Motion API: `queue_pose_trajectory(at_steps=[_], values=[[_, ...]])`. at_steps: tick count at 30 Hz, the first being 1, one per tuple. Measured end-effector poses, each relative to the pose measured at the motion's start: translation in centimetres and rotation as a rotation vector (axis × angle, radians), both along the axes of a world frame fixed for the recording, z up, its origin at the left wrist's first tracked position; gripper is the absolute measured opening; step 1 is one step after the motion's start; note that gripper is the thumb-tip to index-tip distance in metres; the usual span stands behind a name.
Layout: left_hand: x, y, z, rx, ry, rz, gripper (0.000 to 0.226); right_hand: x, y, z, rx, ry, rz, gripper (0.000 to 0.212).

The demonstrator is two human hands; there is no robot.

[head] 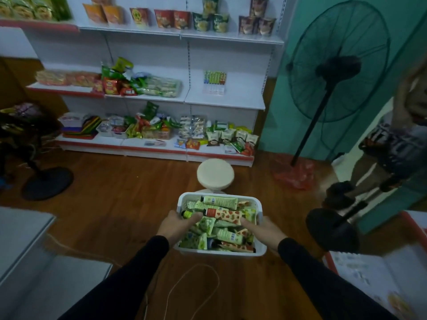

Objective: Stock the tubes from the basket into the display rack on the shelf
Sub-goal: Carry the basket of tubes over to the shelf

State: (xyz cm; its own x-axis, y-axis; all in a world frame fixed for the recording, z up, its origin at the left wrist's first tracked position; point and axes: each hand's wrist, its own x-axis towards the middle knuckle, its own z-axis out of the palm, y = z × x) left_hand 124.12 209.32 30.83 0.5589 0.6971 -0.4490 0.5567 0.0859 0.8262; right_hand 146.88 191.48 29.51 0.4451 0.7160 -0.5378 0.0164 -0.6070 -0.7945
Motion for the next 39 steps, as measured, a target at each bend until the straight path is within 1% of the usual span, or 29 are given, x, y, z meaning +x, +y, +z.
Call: queue_pose_trajectory(at_steps=[2, 4, 6, 7, 9, 10, 12, 13, 14, 15, 17, 18, 19, 20, 21, 23, 25, 26, 28, 31, 32, 33, 35, 36, 39], values=[[3.1, 3.0, 0.9, 0.000, 0.021, 0.000, 0.064, 3.2, 3.3, -0.3, -0.014, -0.002, -0.009, 0.090], [6.3, 6.2, 1.2, 0.014, 0.037, -0.010, 0.052, 7.2, 6.8, -1.7, -0.025, 0.012, -0.016, 0.104], [9.5, 9.5, 0.8, 0.038, 0.029, -0.003, 0.044, 10.9, 10.8, -2.5, -0.057, 0.012, -0.024, 0.110], [11.3, 11.1, 0.6, 0.044, 0.029, -0.003, 0.047, 12.2, 12.8, -2.0, -0.054, 0.023, -0.009, 0.105], [14.6, 14.6, -0.2, 0.053, 0.053, -0.002, 0.053, 15.5, 16.9, -1.9, -0.017, 0.038, 0.045, 0.082], [16.2, 16.3, -0.7, 0.056, 0.054, 0.009, 0.058, 17.2, 18.9, -1.8, 0.004, 0.038, 0.058, 0.078], [19.4, 19.9, -1.3, 0.050, 0.074, 0.074, 0.080, 21.3, 23.1, -2.0, -0.005, 0.043, 0.049, 0.093], [21.0, 21.4, -1.2, 0.047, 0.085, 0.091, 0.088, 23.0, 24.8, -1.8, -0.002, 0.042, 0.053, 0.097], [22.6, 22.9, -0.9, 0.042, 0.090, 0.100, 0.090, 24.8, 26.5, -1.7, -0.013, 0.051, 0.069, 0.098], [24.1, 24.3, -0.6, 0.038, 0.098, 0.095, 0.086, 26.4, 28.2, -1.4, -0.021, 0.031, 0.083, 0.101], [27.0, 27.1, 0.4, 0.036, 0.103, 0.109, 0.070, 29.7, 31.8, -1.1, -0.043, 0.010, 0.103, 0.115], [28.4, 28.8, 0.5, 0.038, 0.094, 0.115, 0.074, 31.7, 33.6, -1.8, -0.052, -0.004, 0.108, 0.122], [29.7, 30.7, 0.2, 0.039, 0.091, 0.118, 0.087, 33.7, 35.5, -3.2, -0.048, -0.021, 0.115, 0.124], [30.9, 32.7, 0.0, 0.042, 0.093, 0.120, 0.096, 36.4, 37.5, -5.8, -0.058, 0.014, 0.128, 0.124], [32.1, 34.8, -0.3, 0.038, 0.085, 0.111, 0.098, 37.8, 39.4, -6.1, -0.059, 0.029, 0.125, 0.123], [34.6, 39.3, -1.4, 0.028, 0.067, 0.084, 0.096, 39.0, 42.9, -3.7, -0.050, 0.032, 0.087, 0.122], [37.4, 43.6, -1.4, 0.024, 0.064, 0.084, 0.094, 40.6, 46.5, -3.1, -0.058, 0.029, 0.055, 0.121], [38.8, 45.8, -1.6, 0.025, 0.042, 0.057, 0.088, 41.5, 48.1, -3.3, -0.062, 0.033, 0.037, 0.121], [41.8, 49.5, -0.6, 0.053, 0.027, -0.020, 0.069, 43.8, 51.5, -4.7, -0.065, 0.051, -0.026, 0.123], [45.5, 55.7, -0.8, 0.035, 0.028, -0.108, 0.045, 44.5, 56.2, -2.3, -0.068, 0.060, -0.092, 0.118], [46.7, 57.5, -0.6, 0.034, 0.036, -0.132, 0.045, 45.0, 57.6, -1.8, -0.060, 0.074, -0.117, 0.114], [47.7, 59.4, -0.8, 0.032, 0.036, -0.150, 0.052, 45.7, 58.9, -1.4, -0.048, 0.088, -0.124, 0.113], [50.1, 62.6, -0.6, 0.019, 0.042, -0.139, 0.074, 47.6, 61.2, -1.3, -0.060, 0.055, -0.132, 0.123], [51.3, 63.9, -0.4, 0.024, 0.061, -0.138, 0.079, 48.9, 62.3, -1.5, -0.062, 0.037, -0.143, 0.127], [55.1, 67.1, 0.5, 0.039, 0.068, -0.174, 0.057, 52.7, 65.4, -0.8, -0.063, 0.019, -0.143, 0.133]])
